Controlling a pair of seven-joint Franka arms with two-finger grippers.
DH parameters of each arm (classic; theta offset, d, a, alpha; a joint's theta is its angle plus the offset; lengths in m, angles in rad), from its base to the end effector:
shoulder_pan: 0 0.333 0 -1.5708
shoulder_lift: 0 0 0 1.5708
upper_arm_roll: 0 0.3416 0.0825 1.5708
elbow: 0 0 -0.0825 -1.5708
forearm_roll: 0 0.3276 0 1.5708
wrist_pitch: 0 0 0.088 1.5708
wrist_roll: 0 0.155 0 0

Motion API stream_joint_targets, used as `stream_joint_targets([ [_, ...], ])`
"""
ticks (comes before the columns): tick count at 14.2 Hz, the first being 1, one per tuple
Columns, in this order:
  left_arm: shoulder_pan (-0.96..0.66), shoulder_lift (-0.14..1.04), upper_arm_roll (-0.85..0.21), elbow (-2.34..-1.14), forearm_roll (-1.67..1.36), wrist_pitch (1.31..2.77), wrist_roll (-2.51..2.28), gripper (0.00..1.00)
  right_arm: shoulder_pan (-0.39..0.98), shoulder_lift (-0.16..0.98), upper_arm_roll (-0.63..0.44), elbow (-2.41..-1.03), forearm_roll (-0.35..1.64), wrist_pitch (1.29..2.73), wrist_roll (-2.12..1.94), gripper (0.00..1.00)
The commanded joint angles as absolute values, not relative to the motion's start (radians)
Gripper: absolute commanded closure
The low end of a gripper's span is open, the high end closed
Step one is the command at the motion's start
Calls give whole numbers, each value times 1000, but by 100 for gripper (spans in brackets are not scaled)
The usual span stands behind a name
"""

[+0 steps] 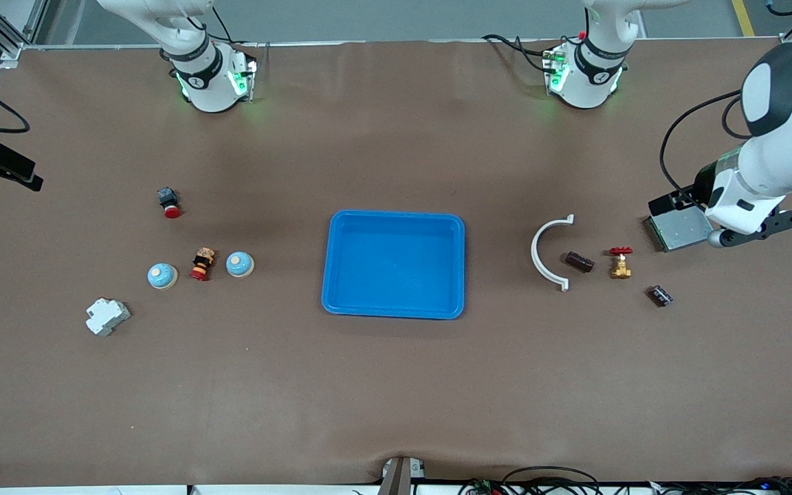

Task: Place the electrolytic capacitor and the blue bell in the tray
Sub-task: 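Reach the left gripper to a capacitor while the right gripper reaches a bell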

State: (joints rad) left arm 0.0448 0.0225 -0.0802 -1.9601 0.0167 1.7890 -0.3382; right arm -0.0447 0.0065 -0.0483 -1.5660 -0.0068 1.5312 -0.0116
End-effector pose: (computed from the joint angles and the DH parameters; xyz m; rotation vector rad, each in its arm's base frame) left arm 0.4797 -0.0146 0.4481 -3.0443 -0.4561 0.2895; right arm 0.4918 -0.0469 0.5975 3.1334 -0.1278 -0.0652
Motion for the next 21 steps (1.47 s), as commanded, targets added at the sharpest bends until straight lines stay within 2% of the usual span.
stream_joint_targets([
  [1,61,5,-84,-2078,29,1911,-362,0,-57,75,-38,-1555,0,1535,-28,0],
  [4,83,26,-87,-2146,31,2019,-390,0,-67,156,-38,-1552,3,1571,-26,0],
  [10,69,152,-130,-2137,9,2085,-651,0,-123,296,-43,-1591,34,1643,-67,0],
  [12,66,201,-164,-2135,-24,2140,-803,0,-123,296,-41,-1684,34,1763,-71,0],
  [14,66,247,-175,-2128,-26,2178,-839,18,-129,296,-41,-1739,35,1833,-106,0],
  [21,22,362,-175,-2117,-18,2348,-1116,18,-101,299,-38,-1925,38,2060,-110,0],
])
